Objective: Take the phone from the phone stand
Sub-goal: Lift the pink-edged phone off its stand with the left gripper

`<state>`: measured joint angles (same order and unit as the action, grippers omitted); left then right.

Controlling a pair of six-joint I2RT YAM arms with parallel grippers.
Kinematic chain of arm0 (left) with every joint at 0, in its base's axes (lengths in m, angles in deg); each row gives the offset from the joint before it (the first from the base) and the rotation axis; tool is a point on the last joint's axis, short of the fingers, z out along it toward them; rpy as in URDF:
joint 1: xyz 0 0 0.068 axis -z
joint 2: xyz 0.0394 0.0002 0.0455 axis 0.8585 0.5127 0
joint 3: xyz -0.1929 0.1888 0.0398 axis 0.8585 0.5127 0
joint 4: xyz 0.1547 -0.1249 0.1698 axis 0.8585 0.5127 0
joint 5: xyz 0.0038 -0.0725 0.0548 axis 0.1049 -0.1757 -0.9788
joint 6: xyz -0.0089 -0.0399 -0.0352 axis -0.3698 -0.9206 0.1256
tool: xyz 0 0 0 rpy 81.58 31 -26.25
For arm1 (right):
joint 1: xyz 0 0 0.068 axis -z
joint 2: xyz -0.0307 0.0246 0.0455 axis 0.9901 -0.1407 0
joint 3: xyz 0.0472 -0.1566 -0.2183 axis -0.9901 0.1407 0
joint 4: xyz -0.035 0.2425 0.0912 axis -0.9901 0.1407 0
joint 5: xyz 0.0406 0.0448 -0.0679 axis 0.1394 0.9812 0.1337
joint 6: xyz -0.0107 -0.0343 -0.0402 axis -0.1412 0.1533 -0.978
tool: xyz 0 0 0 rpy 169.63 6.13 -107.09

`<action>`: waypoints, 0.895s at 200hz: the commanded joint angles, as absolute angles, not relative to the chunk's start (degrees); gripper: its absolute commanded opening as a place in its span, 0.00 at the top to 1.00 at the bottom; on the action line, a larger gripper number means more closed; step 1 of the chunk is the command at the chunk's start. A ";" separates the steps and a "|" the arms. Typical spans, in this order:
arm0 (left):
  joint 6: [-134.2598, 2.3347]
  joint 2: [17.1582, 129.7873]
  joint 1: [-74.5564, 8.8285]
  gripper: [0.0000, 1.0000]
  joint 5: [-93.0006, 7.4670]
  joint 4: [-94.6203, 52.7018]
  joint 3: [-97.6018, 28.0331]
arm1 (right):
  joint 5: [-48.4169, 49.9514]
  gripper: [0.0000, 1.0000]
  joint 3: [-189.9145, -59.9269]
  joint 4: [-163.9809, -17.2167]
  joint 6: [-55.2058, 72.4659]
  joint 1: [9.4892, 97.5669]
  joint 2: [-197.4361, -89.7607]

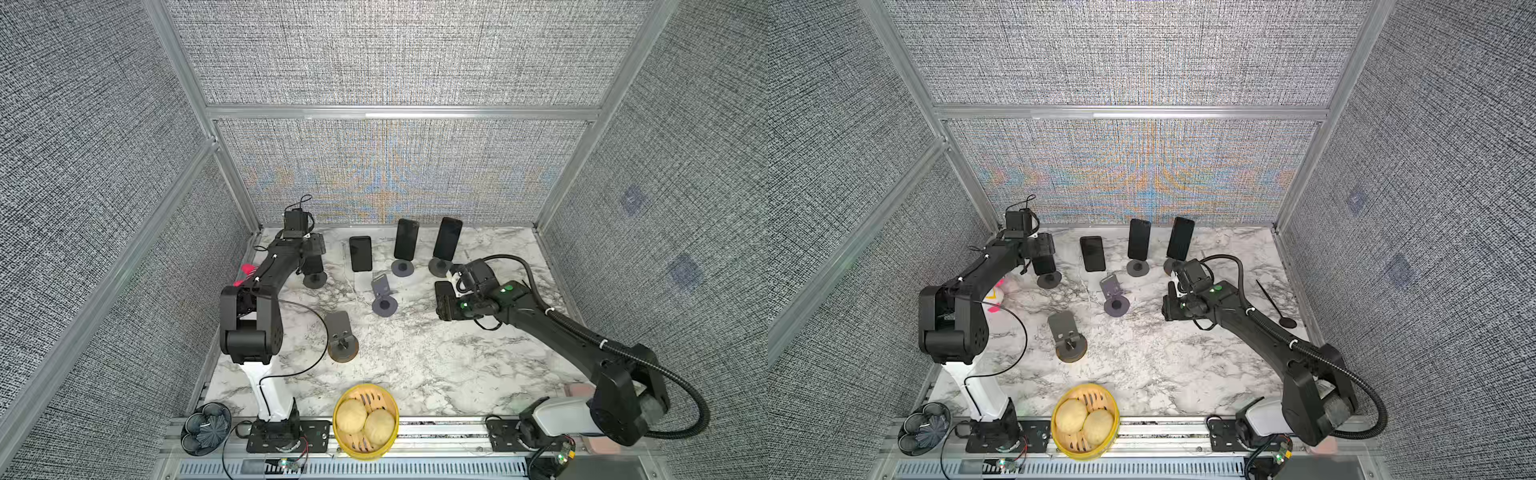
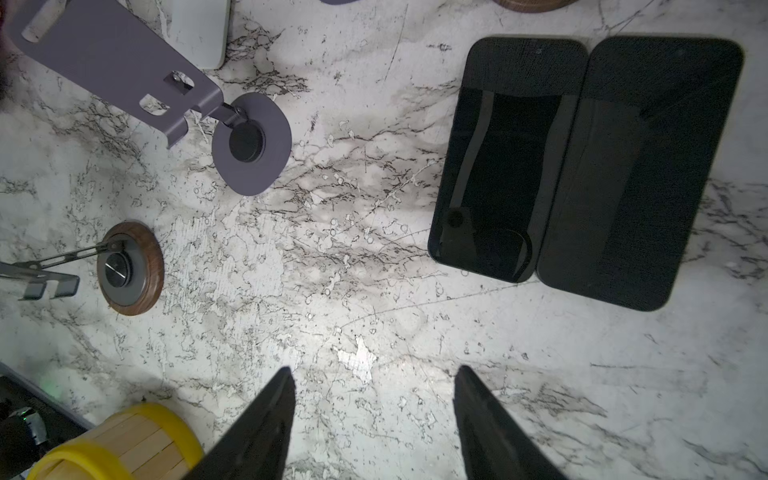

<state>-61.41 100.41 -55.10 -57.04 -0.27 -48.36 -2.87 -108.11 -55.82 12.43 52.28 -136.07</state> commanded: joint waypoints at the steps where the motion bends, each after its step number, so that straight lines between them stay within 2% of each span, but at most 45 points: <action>1: -62.69 100.83 -55.11 0.27 -56.43 -0.57 -49.09 | -2.47 0.37 -107.71 -56.51 12.28 52.29 -135.91; 37: -62.81 100.84 -55.11 0.33 -56.44 -0.06 -49.36 | -2.47 0.37 -107.17 -56.87 12.38 52.31 -135.78; 99: -62.15 98.03 -55.06 0.35 -57.67 2.34 -49.71 | -1.95 0.37 -107.80 -57.19 11.81 52.53 -136.12; 154: -63.46 91.66 -55.09 0.38 -55.75 9.32 -50.71 | 3.52 0.37 -106.17 -64.28 6.36 52.71 -135.69; 170: -63.48 89.50 -55.09 0.40 -54.19 12.30 -51.45 | 5.50 0.37 -105.78 -65.99 5.51 52.79 -135.39; 179: -63.63 88.06 -55.10 0.46 -52.59 13.92 -51.92 | 6.93 0.37 -105.76 -67.21 5.20 52.79 -135.17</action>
<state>-63.14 90.96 -55.12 -56.06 9.67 -50.73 2.46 -105.95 -62.55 7.68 52.76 -135.74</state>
